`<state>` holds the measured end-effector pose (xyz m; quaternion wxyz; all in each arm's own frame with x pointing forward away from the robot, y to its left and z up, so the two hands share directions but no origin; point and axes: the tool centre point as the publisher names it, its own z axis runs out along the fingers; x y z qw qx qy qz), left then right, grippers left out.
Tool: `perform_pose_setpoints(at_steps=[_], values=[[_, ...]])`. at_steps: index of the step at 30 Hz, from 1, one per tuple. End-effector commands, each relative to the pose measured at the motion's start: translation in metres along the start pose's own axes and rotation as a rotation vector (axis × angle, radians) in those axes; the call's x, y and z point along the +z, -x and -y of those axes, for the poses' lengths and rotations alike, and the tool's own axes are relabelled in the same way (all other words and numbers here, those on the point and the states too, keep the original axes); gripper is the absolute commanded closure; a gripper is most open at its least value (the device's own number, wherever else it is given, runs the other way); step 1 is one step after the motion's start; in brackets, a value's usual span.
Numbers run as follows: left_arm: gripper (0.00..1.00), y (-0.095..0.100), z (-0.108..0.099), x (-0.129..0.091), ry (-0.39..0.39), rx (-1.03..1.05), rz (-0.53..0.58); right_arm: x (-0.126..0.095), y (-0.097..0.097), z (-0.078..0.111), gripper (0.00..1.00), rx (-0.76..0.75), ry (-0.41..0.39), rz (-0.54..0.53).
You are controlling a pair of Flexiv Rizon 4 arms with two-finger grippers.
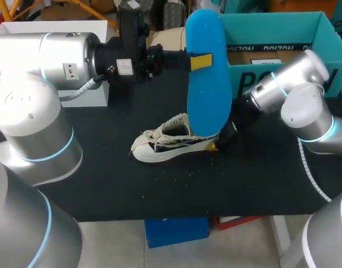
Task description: Take the shoe out of the shoebox, open the shoe tongue, remove and reinsert the insole, then place the shoe into the shoebox
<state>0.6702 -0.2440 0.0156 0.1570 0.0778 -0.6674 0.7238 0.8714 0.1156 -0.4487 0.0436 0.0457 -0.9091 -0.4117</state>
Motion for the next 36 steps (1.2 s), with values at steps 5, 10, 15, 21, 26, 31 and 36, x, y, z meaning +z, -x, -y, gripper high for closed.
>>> perform_pose_setpoints(at_steps=[5,10,15,21,26,31,36], values=[[1.0,-0.001,-0.001,0.001,-0.002,0.001,0.002,-0.042,-0.014,0.0,0.0,-0.037,-0.177,0.06],[1.0,-0.001,-0.001,0.001,-0.002,0.001,0.002,-0.061,-0.013,0.0,0.0,-0.062,-0.304,0.063],[1.0,-0.001,-0.001,0.001,-0.002,0.001,0.002,-0.069,-0.009,-0.002,0.0,-0.081,-0.437,0.067],[1.0,-0.001,-0.001,0.001,-0.002,0.001,0.002,-0.074,-0.006,-0.005,0.0,-0.069,-0.57,0.098],[1.0,-0.001,-0.001,0.001,-0.002,0.001,0.002,-0.078,-0.003,-0.009,0.0,-0.074,-0.618,0.106],[1.0,-0.001,-0.001,0.001,-0.002,0.001,0.002,-0.082,0.0,-0.017,0.0,-0.093,-0.655,0.098],[1.0,-0.001,-0.001,0.001,-0.002,0.001,0.002,-0.086,0.005,-0.028,0.0,-0.111,-0.671,0.097]])
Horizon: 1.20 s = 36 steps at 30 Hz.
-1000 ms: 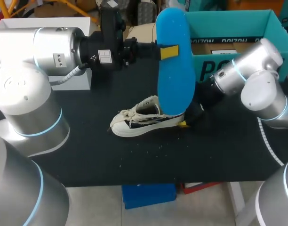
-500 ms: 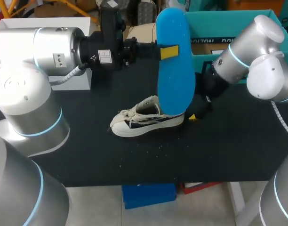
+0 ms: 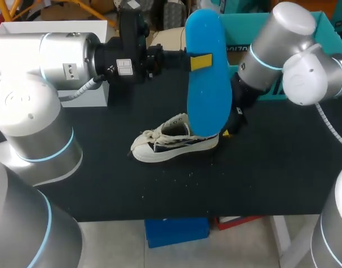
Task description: Take the shoe out of the shoebox, open the shoe tongue, remove and reinsert the insole, then place the shoe into the shoebox
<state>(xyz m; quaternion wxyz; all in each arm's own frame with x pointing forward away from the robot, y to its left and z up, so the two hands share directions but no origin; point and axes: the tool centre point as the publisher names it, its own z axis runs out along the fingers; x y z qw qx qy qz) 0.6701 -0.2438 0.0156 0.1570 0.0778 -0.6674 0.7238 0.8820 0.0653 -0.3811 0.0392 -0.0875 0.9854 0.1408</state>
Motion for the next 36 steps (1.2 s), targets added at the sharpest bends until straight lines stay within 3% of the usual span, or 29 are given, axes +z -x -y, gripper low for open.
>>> perform_pose_setpoints(at_steps=[1,18,36], values=[[1.0,0.0,-0.001,0.001,-0.002,0.001,0.002,-0.009,0.006,-0.009,0.0,-0.008,-0.099,-0.003],[1.0,0.0,-0.001,0.001,-0.002,0.001,0.002,-0.015,0.015,-0.017,0.0,-0.071,-0.216,-0.02],[1.0,0.0,-0.001,0.001,-0.002,0.001,0.002,-0.013,0.011,-0.026,0.0,-0.099,-0.264,-0.04]])
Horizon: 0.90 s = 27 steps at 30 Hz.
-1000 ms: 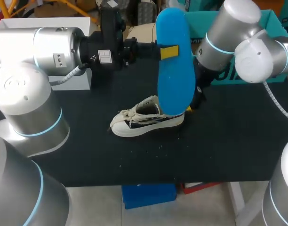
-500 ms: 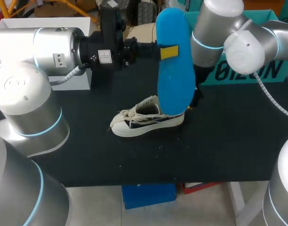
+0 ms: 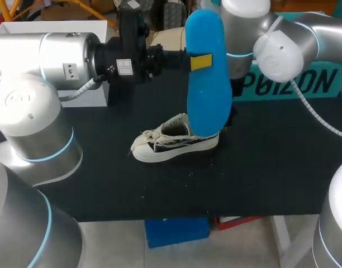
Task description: Take the shoe out of the shoebox, open the shoe tongue, remove and reinsert the insole, then place the shoe into the shoebox
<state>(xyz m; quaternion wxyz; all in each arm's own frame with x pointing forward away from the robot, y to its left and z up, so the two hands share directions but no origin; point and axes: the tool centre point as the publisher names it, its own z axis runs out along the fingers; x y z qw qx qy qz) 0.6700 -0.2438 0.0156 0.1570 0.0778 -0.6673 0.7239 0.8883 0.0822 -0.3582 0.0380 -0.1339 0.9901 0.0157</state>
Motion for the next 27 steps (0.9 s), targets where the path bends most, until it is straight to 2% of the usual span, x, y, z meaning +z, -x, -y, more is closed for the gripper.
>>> perform_pose_setpoints(at_steps=[1,16,27], values=[[1.0,-0.0004,-0.0012,0.0008,-0.002,0.001,0.002,0.0029,-0.0002,-0.0057,0.0,0.001,-0.02,-0.003],[1.0,-0.0004,-0.0012,0.0008,-0.002,0.001,0.002,0.0053,0.0004,-0.0091,0.0,-0.031,-0.014,-0.009],[1.0,-0.0004,-0.0012,0.0008,-0.002,0.001,0.002,0.0068,0.0002,-0.0108,0.0,-0.077,0.243,-0.014]])
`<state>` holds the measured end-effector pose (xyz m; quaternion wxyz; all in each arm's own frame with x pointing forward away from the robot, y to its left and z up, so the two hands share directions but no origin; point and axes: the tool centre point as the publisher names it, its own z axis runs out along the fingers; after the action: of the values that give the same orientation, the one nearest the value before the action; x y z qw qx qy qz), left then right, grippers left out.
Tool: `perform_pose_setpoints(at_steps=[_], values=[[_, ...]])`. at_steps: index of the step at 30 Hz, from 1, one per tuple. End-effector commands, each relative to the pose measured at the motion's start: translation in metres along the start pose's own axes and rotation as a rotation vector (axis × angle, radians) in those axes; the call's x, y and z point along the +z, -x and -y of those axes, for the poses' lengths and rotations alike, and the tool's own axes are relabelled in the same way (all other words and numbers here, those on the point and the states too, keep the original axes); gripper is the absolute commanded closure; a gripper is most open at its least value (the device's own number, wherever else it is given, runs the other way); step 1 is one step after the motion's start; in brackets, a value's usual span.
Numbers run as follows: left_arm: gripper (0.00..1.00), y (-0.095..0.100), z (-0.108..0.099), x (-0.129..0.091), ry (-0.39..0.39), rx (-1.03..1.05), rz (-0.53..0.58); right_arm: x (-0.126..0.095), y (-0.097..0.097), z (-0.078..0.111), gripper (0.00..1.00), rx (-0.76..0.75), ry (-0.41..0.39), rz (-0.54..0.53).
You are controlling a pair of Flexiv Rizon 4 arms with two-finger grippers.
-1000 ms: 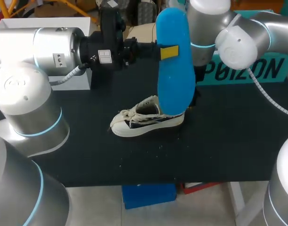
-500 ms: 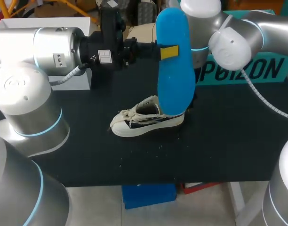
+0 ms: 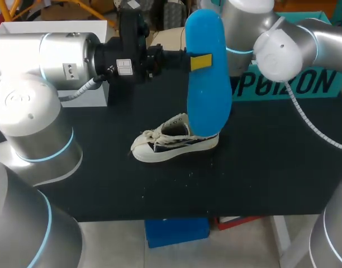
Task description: Take the shoe out of the shoebox, open the shoe tongue, remove and reinsert the insole, then place the shoe into the shoebox
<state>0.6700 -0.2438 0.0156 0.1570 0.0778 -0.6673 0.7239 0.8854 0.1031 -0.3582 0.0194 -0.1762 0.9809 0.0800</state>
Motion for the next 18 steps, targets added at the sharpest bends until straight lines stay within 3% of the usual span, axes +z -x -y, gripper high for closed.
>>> perform_pose_setpoints(at_steps=[1,5,18], values=[[1.0,0.0,-0.001,0.001,-0.001,0.001,0.002,0.005,-0.003,0.01,0.0,0.015,0.14,0.016],[1.0,0.0,-0.001,0.001,-0.001,0.001,0.002,0.006,-0.003,0.007,0.0,0.043,0.245,0.036],[1.0,0.0,-0.001,0.001,-0.001,0.001,0.002,0.026,-0.009,0.0,0.0,0.004,0.405,0.013]])
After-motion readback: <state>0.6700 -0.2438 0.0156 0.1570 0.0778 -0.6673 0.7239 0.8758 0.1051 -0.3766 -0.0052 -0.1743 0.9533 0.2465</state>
